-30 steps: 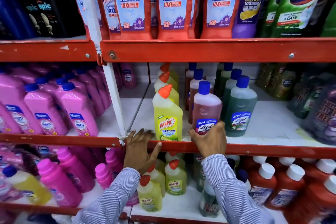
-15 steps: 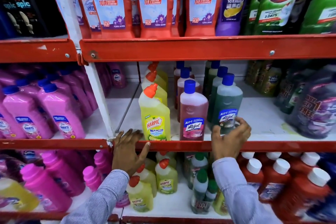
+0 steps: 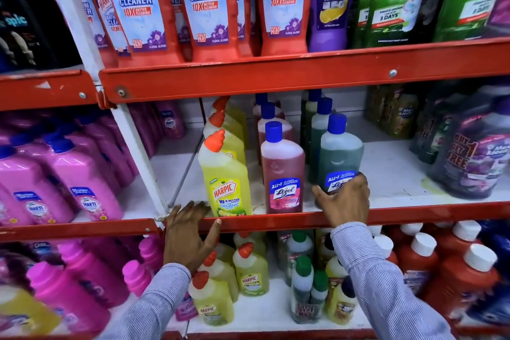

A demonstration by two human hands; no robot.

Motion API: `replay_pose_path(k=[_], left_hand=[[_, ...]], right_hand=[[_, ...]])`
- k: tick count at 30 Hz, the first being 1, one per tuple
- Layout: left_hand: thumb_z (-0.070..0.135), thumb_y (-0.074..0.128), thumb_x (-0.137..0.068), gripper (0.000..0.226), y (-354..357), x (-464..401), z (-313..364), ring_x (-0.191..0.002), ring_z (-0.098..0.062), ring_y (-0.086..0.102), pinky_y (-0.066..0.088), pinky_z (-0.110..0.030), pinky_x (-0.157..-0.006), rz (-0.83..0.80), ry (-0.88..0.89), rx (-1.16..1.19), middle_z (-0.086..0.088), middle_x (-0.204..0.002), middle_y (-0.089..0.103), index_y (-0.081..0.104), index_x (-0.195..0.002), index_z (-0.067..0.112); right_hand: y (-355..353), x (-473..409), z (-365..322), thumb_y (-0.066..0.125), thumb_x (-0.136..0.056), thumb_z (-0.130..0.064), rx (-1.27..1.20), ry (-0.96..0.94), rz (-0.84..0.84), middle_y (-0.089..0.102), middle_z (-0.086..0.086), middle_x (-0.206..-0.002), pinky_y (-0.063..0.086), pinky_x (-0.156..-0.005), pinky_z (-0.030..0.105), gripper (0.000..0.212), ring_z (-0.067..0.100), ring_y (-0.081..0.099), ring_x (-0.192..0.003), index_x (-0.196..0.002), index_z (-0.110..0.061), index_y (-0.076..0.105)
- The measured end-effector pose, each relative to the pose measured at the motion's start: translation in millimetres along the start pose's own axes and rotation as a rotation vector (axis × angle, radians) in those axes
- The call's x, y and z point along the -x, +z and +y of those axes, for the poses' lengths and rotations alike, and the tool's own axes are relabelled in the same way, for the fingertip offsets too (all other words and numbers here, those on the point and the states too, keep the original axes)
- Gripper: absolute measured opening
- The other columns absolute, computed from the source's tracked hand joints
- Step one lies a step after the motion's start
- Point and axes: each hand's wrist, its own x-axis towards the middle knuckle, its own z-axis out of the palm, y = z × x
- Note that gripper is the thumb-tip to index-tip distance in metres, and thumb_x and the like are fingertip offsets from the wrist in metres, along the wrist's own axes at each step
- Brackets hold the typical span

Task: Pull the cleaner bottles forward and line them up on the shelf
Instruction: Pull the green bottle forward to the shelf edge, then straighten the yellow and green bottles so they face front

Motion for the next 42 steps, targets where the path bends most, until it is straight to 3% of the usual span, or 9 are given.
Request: replay_pose_path(k=[8,12,16,18,22,24,27,34,42], left_hand=[[0.057,0.044,-0.088,0.055,7,0,-5,-0.125,-0.030,0.060,0.028,-0.047,-0.119,-0.029,-0.017,-0.016,-0.009,-0.122,0.073,0.070,-0.115,0.016],[0.058,0.044,-0.089,0.057,7,0,-7,-0.129,-0.031,0.058,0.028,-0.048,-0.119,-0.039,-0.025,-0.009,-0.009,-0.126,0.072,0.069,-0.118,0.016],[0.054,0.044,-0.088,0.057,6,1,-5,-0.132,-0.034,0.056,0.023,-0.044,-0.119,-0.050,-0.043,0.033,-0.012,-0.128,0.071,0.067,-0.121,0.013],[0.048,0.042,-0.087,0.056,1,1,-5,-0.129,-0.035,0.057,0.022,-0.041,-0.116,-0.060,-0.013,0.069,-0.014,-0.127,0.070,0.064,-0.122,0.012],[0.044,0.040,-0.085,0.061,-15,-3,-12,-0.115,-0.035,0.064,0.037,-0.040,-0.105,-0.109,0.024,0.192,-0.017,-0.124,0.070,0.056,-0.133,0.011],[0.049,0.046,-0.083,0.065,-21,-7,-15,-0.116,-0.030,0.065,0.048,-0.042,-0.104,-0.118,-0.011,0.339,-0.011,-0.131,0.069,0.051,-0.139,0.015],[0.058,0.064,-0.079,0.068,-26,-16,-15,-0.117,-0.010,0.067,0.054,-0.036,-0.102,-0.143,-0.041,0.544,0.005,-0.131,0.070,0.053,-0.137,0.025],[0.060,0.078,-0.065,0.062,-20,-33,-7,-0.095,0.002,0.073,0.062,-0.035,-0.090,-0.181,-0.143,0.729,0.006,-0.106,0.079,0.070,-0.115,0.023],[0.059,0.077,-0.067,0.061,-11,-34,-15,-0.095,-0.002,0.074,0.063,-0.036,-0.089,-0.172,-0.141,0.792,0.005,-0.107,0.079,0.070,-0.115,0.022]], right_hand=[[-13,14,4,0.082,-0.059,-0.046,0.003,0.001,-0.031,0.055,0.021,-0.117,0.053,-0.090,0.050,0.087,0.039,0.052,-0.107,-0.122,-0.005,0.038],[-17,28,-2,0.082,-0.064,-0.048,-0.068,-0.018,0.077,0.046,0.023,-0.135,0.042,-0.106,0.053,0.099,0.040,0.041,-0.125,-0.137,-0.003,0.031],[-22,61,-26,0.077,-0.074,-0.029,-0.202,-0.296,0.354,0.050,0.019,-0.131,0.038,-0.105,0.047,0.068,0.032,0.043,-0.122,-0.128,-0.006,0.043],[-18,78,-38,0.073,-0.076,-0.017,-0.276,-0.465,0.375,0.057,0.018,-0.119,0.041,-0.101,0.041,0.047,0.029,0.049,-0.113,-0.116,-0.003,0.053],[5,100,-53,0.064,-0.081,-0.007,-0.362,-0.581,-0.126,0.068,0.004,-0.111,0.052,-0.087,0.032,0.039,0.012,0.063,-0.093,-0.118,-0.011,0.056],[22,106,-55,0.062,-0.084,-0.010,-0.252,-0.565,-0.365,0.065,0.002,-0.127,0.051,-0.097,0.027,0.052,0.012,0.065,-0.106,-0.133,-0.016,0.047],[41,106,-62,0.064,-0.083,-0.012,-0.136,-0.531,-0.506,0.062,0.002,-0.135,0.046,-0.104,0.029,0.060,0.018,0.062,-0.118,-0.139,-0.019,0.041],[48,93,-78,0.064,-0.085,-0.008,0.069,-0.484,-0.629,0.067,0.011,-0.127,0.046,-0.099,0.032,0.058,0.028,0.063,-0.116,-0.138,-0.017,0.044],[57,93,-74,0.061,-0.089,-0.010,0.083,-0.477,-0.630,0.068,0.010,-0.126,0.046,-0.101,0.033,0.056,0.027,0.062,-0.117,-0.141,-0.019,0.043]])
